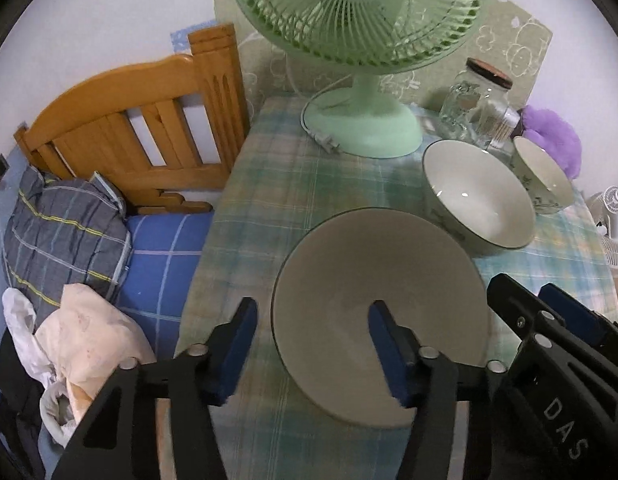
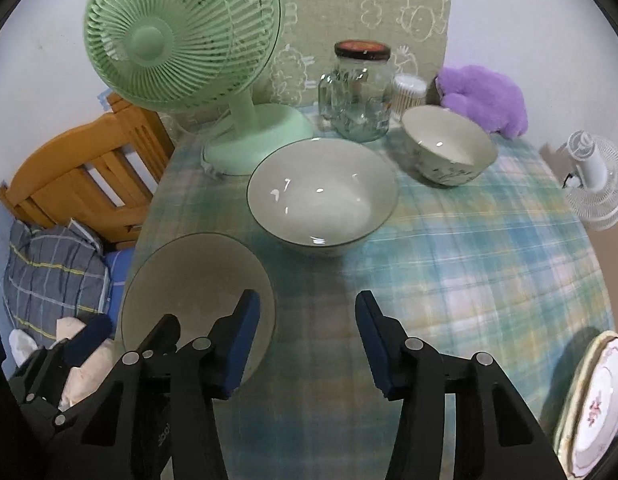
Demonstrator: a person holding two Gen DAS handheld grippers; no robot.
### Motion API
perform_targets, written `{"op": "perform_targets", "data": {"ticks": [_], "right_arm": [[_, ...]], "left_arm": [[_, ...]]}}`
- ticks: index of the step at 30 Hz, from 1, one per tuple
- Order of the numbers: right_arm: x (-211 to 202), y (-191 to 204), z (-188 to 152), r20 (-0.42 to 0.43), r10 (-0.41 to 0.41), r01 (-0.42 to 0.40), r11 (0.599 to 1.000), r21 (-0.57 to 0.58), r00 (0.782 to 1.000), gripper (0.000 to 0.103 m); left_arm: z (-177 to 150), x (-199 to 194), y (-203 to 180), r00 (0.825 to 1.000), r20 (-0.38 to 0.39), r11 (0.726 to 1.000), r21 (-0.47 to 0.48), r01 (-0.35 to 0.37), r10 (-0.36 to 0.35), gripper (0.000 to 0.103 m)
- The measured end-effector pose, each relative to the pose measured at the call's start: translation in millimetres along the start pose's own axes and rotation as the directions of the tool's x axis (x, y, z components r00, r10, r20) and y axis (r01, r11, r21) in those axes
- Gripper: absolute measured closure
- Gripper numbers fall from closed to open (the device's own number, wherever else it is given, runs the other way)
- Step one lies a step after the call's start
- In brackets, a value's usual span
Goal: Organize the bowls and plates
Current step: 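Move both grippers to the white floral bowl near the green fan, then close both grippers on the floral bowl's rim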
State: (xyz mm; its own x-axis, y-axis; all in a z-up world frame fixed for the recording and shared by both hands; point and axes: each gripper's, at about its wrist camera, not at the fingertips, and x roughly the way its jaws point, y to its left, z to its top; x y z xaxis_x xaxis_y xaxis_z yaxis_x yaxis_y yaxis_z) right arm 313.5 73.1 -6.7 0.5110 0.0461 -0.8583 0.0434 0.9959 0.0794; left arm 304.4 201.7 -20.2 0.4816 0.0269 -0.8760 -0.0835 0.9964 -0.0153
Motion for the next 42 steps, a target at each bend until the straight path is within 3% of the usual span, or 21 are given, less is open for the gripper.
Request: {"op": "perform_targets", "data": {"ticks": [4,9,11,27,42], "right_arm": [[14.7,7.6,2.0,-0.014,0.013,-0.013,1.000,-0.008,1.000,0.058],[31.0,18.0,5.4,-0.038,0.026,-0.027,0.999,-0.025,0.999,0.077],[35.2,21.4,6.3,-0.043,0.027,-0.029,0.999,-0.033,0.999,0.086],[23.2,21.5,2.1,-0.052,-0.010,0.008,0.999,-0.036,0.999,0.086],[-30.6,-24.6,-38.2,-0.076,-0.011,0.010,1.000,-0.004,0.997,0.086]], "left_arm": [[3.0,16.0,4.0,1.000,-0.027,1.000,0.001,0.007,-0.007,0.062],[5.3,25.5,6.2,0.999,-0.039,1.000,0.004,0.004,-0.004,0.080],[6.2,27.6,7.7,0.999,-0.038,1.000,0.009,-0.003,0.003,0.083],[2.0,13.7,3.5,0.997,-0.060,0.997,0.061,0.043,-0.039,0.083],[-42.1,-32.7,-33.9,0.995,-0.078,0.990,0.117,0.072,-0.064,0.083]]}}
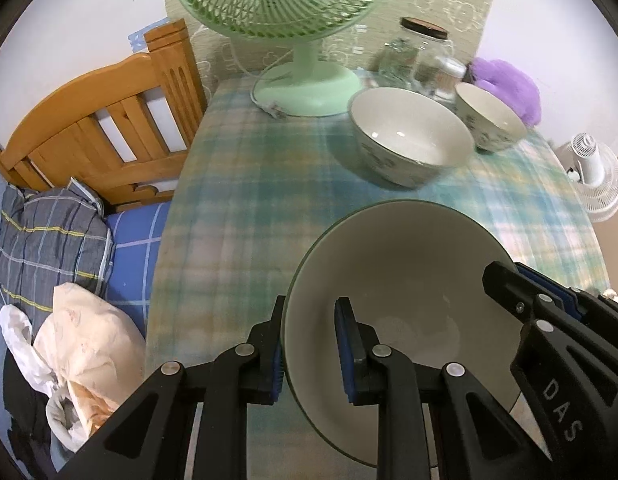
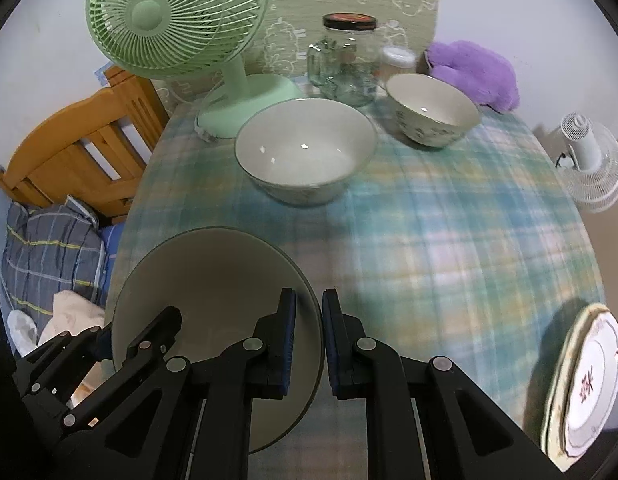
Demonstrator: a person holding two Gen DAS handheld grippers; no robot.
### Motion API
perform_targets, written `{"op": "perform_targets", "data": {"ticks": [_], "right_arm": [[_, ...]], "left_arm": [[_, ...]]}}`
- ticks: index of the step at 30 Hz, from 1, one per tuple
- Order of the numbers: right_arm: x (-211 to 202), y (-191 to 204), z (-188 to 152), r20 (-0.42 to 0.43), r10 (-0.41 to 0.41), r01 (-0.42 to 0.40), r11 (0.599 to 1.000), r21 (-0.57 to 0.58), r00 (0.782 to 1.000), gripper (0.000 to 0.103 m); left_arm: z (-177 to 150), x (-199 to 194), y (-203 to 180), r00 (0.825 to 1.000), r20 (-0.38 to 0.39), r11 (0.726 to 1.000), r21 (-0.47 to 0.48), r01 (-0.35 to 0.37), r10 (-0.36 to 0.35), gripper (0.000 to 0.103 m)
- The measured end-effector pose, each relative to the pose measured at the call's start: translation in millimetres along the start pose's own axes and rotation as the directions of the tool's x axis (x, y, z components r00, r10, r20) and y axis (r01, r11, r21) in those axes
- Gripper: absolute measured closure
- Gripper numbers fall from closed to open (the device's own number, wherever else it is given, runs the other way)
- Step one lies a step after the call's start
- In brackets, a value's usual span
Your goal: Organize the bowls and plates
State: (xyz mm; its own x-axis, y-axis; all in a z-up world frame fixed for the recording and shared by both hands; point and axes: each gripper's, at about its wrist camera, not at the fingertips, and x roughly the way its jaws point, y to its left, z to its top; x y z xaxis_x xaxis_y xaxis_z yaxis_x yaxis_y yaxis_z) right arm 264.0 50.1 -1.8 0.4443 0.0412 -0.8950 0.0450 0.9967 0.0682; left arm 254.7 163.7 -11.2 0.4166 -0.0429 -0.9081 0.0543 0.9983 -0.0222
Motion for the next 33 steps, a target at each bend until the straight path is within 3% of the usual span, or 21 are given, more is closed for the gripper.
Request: {"op": "perform_targets", "data": {"ticks": [18,33], "right_arm": [[-53.4,-100.1,-58.2,-0.037,-0.045,0.045,0.999,0.007,0.998,0.086],[-58.7,-168.9,-83.5,-0.080,-0.062,0.062,0.998,-0.012,0.995,0.086]], "left_arm": [[-54.9,-28.9,-107.6,0.998,-0.059,0.998,0.064,0.026,-0.022,0.083],[-81.4,-23.8,-170.8,0.993,-0.116,0.997,0.075,0.028,-0.020,0.083]]}}
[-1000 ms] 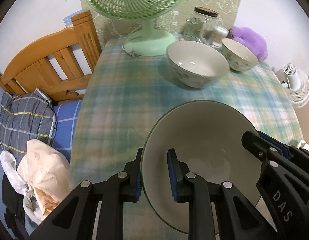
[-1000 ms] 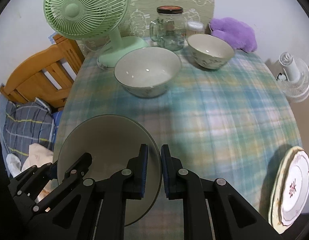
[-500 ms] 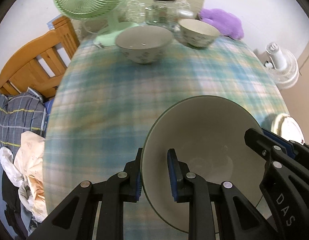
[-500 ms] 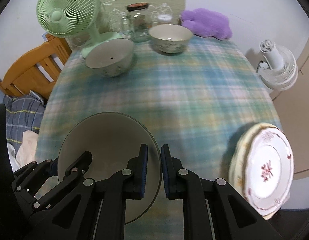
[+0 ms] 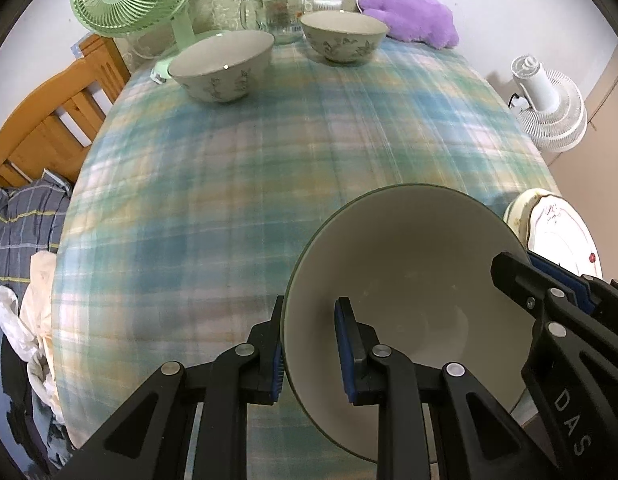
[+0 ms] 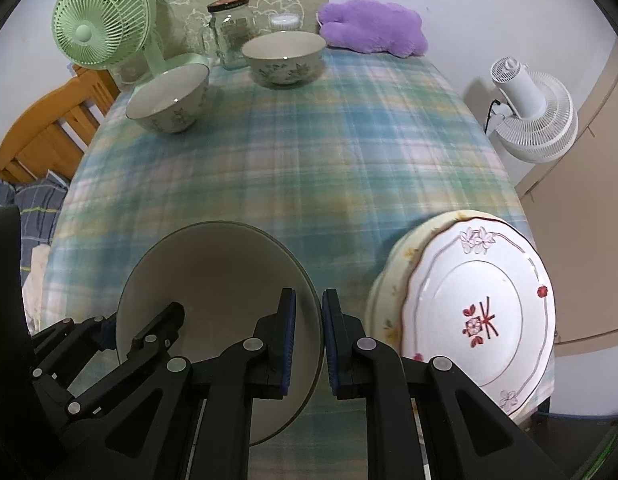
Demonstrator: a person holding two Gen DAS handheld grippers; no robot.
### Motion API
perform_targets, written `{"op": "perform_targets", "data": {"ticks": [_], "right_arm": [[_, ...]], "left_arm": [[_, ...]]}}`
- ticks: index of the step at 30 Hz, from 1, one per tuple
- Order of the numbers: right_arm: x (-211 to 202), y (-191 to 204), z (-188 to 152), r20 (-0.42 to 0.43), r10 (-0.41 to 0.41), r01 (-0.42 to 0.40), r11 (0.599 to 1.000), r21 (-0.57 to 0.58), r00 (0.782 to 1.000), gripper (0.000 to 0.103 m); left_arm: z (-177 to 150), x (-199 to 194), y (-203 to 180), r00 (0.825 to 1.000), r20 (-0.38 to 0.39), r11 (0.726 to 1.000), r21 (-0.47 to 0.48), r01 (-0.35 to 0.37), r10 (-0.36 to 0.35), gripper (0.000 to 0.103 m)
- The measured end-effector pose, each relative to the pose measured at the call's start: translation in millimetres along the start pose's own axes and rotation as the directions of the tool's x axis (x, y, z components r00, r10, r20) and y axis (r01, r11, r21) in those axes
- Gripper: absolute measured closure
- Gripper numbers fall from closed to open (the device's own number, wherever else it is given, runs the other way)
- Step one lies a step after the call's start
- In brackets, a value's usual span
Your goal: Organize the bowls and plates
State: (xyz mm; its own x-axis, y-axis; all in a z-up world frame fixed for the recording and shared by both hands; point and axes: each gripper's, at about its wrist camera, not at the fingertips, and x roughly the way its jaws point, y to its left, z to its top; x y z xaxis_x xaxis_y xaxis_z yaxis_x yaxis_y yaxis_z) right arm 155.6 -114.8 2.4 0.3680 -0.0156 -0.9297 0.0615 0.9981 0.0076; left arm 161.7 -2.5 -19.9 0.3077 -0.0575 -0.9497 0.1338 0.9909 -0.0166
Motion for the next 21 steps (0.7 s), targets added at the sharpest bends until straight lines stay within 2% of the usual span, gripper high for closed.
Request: {"op": "perform_targets", "data": {"ticks": [9,19,21], "right_arm": [[18.7,-9.8,-5.1,-0.049,0.041,-0.043,0.999,-0.028,0.998,0.086],[23.6,0.2,0.8,-0.029,0.040,-0.042,0.995,-0.088,0.999,0.086],[23.4,1.7,0.9,-0.027,0.032,-0.034,0.994,-0.100,0.999,0.086]], "left_arm": [[-6.4,8.9,-6.2,0.998,-0.020,0.998,-0.041,-0.052,0.051,0.083],[-5.7,12.1,-3.5,0.997,-0.025,0.994,-0.070,-0.080,0.079,0.083],[-5.2,13.0,-5.1,0.997,-0.024,0.995,-0.070,-0.078,0.076,0.076]]}}
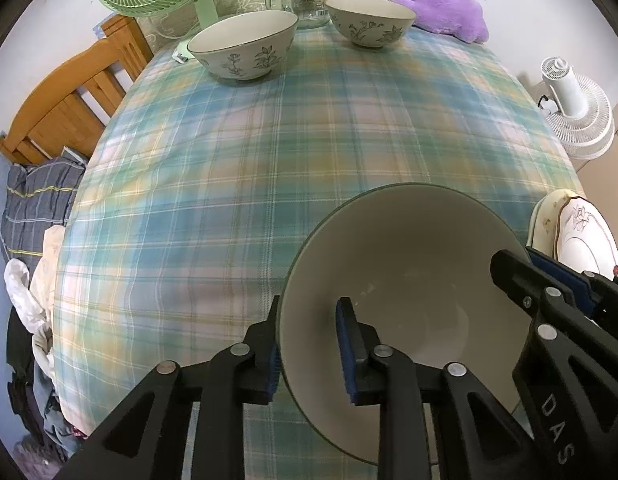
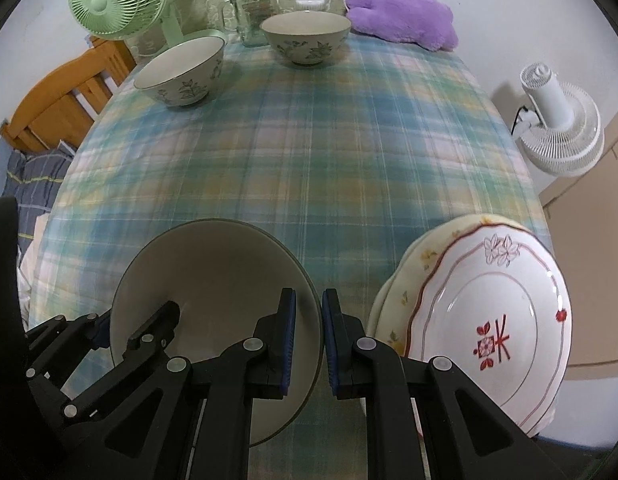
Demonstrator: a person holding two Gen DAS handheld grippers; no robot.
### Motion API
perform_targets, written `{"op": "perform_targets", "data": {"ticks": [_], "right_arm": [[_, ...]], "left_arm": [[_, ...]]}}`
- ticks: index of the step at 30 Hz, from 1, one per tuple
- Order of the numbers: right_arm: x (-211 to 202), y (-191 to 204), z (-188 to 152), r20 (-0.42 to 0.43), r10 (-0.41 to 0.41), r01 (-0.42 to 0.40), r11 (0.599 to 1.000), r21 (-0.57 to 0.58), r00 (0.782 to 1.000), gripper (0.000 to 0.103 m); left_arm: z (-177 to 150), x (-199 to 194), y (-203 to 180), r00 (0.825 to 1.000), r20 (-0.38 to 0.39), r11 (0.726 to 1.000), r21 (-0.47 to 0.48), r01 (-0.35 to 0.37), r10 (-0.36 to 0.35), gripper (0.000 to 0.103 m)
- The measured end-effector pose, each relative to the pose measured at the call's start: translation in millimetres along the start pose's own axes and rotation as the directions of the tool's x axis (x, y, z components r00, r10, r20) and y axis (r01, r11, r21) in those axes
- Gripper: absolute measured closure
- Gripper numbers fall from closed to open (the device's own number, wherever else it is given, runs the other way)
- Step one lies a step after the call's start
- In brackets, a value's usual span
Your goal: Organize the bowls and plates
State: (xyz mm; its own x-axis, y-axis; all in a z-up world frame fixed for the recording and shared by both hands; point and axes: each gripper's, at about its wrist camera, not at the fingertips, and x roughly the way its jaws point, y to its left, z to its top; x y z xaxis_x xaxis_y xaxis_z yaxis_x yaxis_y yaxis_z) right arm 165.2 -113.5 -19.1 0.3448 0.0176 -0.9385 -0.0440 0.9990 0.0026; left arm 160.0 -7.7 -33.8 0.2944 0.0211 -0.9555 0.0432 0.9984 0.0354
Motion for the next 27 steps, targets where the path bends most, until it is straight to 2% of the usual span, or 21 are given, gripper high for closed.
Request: {"op": "perform_targets", "data": {"ticks": [10,12,14,15,19,23,27], "right_arm": [[1.3,-4.2,-0.4,-0.017,0.044,-0.044,0.999,-0.021,0.999,0.082],[-2.0,-3.8,0.1,-0.005,0.047,-0.047,0.998,-0.033,0.999,0.077],[-7.3,-4.1,1.2,0.014,0.051,-0.051,0.998,-0.042,0.999,0.059],[-9.3,-4.9,1.3,0.022,0.056,-0.055,0.998,-0.043,0.998,0.055],[-22.2,-6.2,4.0,0.054,0.092,-0.089,0.994,-0.057,0.994,0.051],[-34.5,-4.6,9.1,0.095,0.100,-0.092,0.992,-0.082,0.990,0.039],[-43.3,-1.1,15.5,0.114,0.097,-0.087,0.992,-0.096,0.989,0.032]], "left_arm": [[-2.4,-5.8,-5.5,1.000,0.012,1.000,-0.020,0.015,-0.014,0.060],[-2.6,-10.8,-6.0,1.000,0.029,0.999,-0.030,0.013,-0.012,0.046],[-2.6,-18.1,-6.7,0.998,0.055,0.999,-0.039,0.012,-0.010,0.040],[-2.3,-21.7,-7.2,0.998,0.065,0.999,-0.041,0.012,-0.009,0.035],[0.1,-35.0,-7.6,0.994,0.105,0.999,-0.046,0.004,0.001,0.031],[3.0,-48.0,-3.6,0.990,0.139,0.998,-0.055,0.000,0.007,0.029],[10.2,-51.6,1.0,0.989,0.151,0.998,-0.064,0.011,-0.001,0.029]]}}
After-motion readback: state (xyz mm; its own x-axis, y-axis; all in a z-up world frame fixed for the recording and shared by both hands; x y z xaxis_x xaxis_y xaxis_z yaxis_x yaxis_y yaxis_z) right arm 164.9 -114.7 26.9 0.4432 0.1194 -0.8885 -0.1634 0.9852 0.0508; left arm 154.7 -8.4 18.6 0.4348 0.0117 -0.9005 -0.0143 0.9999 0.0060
